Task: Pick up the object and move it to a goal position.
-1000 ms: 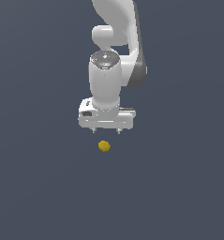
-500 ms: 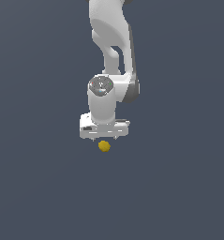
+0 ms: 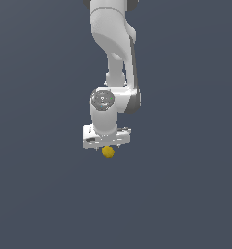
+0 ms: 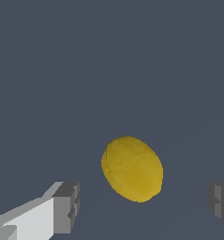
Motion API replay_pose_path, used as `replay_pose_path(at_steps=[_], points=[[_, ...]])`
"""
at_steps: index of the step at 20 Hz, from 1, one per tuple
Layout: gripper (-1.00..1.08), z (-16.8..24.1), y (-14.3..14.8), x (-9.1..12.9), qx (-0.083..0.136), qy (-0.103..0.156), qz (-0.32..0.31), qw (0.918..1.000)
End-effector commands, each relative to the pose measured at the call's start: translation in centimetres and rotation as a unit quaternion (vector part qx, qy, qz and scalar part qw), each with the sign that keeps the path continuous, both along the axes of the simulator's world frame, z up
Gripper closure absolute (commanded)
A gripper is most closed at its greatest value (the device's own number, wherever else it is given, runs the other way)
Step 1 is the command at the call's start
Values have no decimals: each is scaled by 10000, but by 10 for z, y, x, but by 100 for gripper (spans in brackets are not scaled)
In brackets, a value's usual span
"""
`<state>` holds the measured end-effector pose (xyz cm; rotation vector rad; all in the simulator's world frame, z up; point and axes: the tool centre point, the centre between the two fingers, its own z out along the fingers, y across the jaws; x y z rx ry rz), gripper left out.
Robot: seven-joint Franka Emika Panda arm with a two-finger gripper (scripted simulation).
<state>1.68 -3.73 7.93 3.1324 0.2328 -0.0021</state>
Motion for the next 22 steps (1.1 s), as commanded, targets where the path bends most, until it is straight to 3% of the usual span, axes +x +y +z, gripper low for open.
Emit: replay_pose_path(at_steps=[1,17,18,22], points=[[-92,0,0,0,0,-5,1,10000],[-92,-51,0,0,3,-6,23,10000],[108,-51,0,0,3,-6,23,10000],[108,-51,0,0,3,-6,23,10000]])
